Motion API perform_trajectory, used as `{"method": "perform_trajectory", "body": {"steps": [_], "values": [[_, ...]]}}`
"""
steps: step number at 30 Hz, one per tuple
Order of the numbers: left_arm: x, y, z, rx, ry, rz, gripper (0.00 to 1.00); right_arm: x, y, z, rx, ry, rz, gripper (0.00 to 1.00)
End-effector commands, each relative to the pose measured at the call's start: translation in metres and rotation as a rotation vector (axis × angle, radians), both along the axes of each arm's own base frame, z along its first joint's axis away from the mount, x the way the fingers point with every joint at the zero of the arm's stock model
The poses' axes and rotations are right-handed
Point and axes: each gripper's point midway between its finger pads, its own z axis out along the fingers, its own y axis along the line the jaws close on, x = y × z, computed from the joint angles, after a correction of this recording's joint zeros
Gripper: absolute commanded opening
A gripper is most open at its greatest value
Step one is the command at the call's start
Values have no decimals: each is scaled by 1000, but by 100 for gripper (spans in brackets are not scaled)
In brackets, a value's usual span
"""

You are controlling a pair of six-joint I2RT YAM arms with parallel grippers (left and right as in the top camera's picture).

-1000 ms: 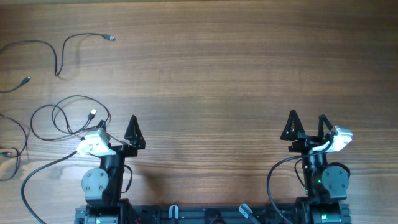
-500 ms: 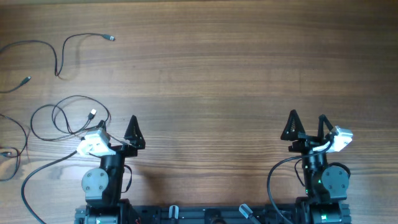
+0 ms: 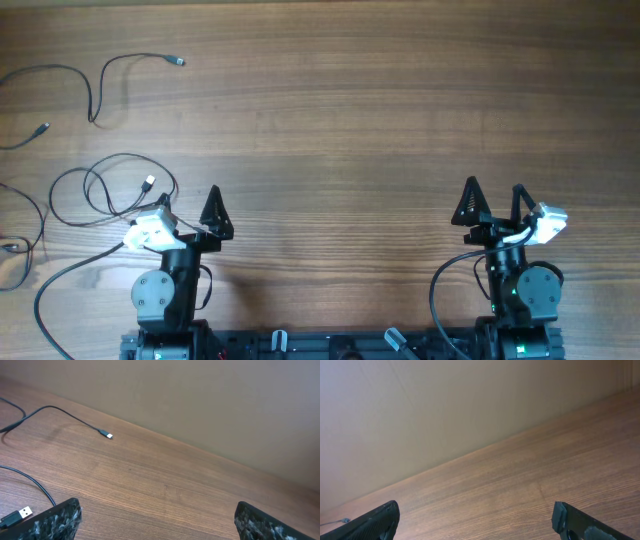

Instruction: Untangle cables

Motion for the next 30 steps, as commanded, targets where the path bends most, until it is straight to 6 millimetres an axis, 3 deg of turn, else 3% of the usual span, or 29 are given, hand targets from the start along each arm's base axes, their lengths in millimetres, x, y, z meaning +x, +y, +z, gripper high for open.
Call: {"method": "perform_trajectory", "body": {"steps": [1,7,30], "values": [[0,-1,-2,15,0,-10,100,-1,-1,5,-52,-24,-5,100],[0,-1,-2,15,0,-10,100,-1,5,4,-277,-19,30,100],[0,-1,-2,15,0,-10,100,-2,12,2,-441,-22,74,100]]}}
